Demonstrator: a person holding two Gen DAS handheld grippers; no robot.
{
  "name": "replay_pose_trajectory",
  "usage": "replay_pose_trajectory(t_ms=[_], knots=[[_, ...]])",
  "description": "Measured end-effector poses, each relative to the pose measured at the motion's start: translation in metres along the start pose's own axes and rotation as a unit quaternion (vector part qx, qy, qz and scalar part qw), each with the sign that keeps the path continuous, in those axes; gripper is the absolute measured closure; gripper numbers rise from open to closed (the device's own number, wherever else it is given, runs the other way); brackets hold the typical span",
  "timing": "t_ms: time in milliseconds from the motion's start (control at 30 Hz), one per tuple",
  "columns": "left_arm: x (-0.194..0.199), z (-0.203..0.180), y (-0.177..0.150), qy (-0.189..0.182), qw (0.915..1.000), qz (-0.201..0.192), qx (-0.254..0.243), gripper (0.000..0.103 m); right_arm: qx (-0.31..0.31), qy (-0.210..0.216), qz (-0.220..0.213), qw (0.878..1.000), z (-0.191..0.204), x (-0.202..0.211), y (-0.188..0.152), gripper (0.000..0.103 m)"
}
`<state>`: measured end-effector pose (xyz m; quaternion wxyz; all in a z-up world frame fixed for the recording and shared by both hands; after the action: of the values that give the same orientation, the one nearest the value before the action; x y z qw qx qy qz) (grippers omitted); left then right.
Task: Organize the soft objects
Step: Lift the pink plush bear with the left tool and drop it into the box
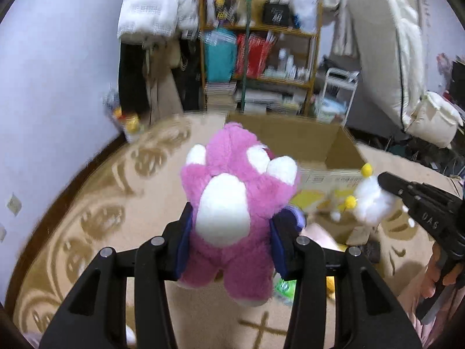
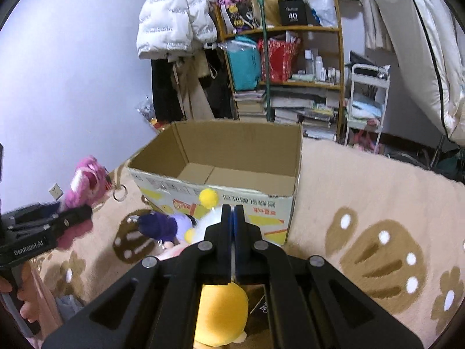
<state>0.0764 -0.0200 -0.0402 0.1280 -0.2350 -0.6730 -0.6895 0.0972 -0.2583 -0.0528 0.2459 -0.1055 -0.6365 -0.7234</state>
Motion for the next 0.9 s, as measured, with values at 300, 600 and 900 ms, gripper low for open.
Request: replay_pose_trajectory(t_ms=[300,600,900], knots=[[-0.003,-0.002,0.052,0.001,0.9986,-0.052,-0.009,0.058,0.013,-0.006,-0.072,0.997,0.003,0.025,0.042,0.101],[-0.04,-0.006,0.089,-0.011,0.9965,-0.079,-0.026,0.058,0.03,-0.002,-0.106,0.994,0.0,0.006,0.087,0.101],[-0.095,-0.015,0.079,-0.031,0.998,-0.05,-0.023,0.058,0.022,0.004,-0.104,0.994,-0.009,-0.031,0.09,0.101]])
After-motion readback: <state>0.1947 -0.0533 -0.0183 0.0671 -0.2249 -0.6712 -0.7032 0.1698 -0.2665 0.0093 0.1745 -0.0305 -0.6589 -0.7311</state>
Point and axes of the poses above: each gripper's, at about its wrist camera, not at the fingertips, and x roughly against the way its jaws point, z to its left, y to its top, the point moved 5 cm from there along -x, roughly the way its jaws point, and after that the axes turned 9 degrees about -z, right-handed, at the moved point
